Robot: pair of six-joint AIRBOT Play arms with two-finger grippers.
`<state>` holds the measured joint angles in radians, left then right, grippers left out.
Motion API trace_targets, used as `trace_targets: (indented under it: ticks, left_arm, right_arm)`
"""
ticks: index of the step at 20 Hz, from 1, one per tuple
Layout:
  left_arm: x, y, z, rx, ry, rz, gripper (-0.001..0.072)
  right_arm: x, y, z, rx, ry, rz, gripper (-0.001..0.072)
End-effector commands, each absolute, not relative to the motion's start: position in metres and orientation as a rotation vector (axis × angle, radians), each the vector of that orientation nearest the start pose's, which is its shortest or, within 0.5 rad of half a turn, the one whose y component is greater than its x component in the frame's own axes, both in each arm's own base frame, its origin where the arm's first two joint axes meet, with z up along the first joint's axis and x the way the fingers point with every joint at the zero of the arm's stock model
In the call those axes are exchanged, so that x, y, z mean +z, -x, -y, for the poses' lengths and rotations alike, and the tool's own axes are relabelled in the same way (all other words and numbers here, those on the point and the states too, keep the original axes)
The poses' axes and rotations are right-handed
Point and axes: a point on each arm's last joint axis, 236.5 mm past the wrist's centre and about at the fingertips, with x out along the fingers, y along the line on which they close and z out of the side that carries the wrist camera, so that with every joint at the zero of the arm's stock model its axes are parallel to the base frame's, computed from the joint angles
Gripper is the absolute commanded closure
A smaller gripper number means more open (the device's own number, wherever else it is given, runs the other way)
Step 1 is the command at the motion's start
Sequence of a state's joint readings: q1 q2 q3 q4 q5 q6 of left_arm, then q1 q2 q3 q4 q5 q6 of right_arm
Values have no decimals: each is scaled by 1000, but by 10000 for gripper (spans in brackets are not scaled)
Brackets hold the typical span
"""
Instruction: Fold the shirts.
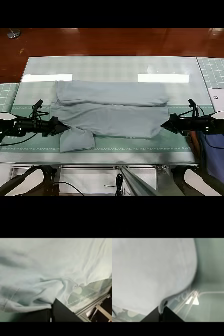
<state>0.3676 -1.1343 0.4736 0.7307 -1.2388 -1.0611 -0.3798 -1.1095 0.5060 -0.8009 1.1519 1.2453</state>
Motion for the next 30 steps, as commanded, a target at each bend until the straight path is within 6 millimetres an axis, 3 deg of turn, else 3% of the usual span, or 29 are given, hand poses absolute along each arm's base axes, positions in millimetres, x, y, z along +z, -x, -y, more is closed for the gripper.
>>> trace_targets:
  ticks: [1,3,6,9,15,18,21,22,23,24,26,28,30]
  left_arm:
    - [-43,-269,84,-446,820,-1324,687]
    - [-18,-312,67,-374,824,-1210,687]
    - [6,-361,62,-375,724,-1160,688]
    - [-4,-402,67,-356,616,-1219,688]
    - [-32,-470,62,-291,643,-1287,687]
    - [-46,-479,62,-291,655,-1313,687]
    - [-58,-484,58,-276,655,-1313,684]
    - [-60,-483,58,-277,653,-1315,607]
    - [-59,-482,58,-280,652,-1319,262]
    - [-57,-480,56,-285,643,-1333,11]
    - [-44,-470,28,-250,595,-1388,5]
    - [-28,-453,-26,-113,566,-1437,5]
    - [-8,-442,-63,-33,570,-1377,5]
  right_arm:
    - [-52,-281,-44,205,-787,-1342,687]
    - [-33,-311,-25,170,-740,-1295,687]
    - [-4,-362,-26,230,-818,-1183,687]
    - [3,-408,-13,224,-864,-1119,687]
    - [-28,-456,-24,266,-868,-1179,687]
    - [-48,-470,-28,261,-898,-1214,686]
    - [-62,-469,-33,264,-914,-1244,686]
    - [-63,-469,-33,269,-906,-1243,603]
    - [-62,-468,-30,268,-908,-1243,316]
    - [-58,-466,-27,281,-907,-1254,119]
    - [-45,-457,-5,299,-868,-1289,90]
    - [-37,-439,27,282,-830,-1347,90]
    - [-49,-418,57,194,-823,-1414,90]
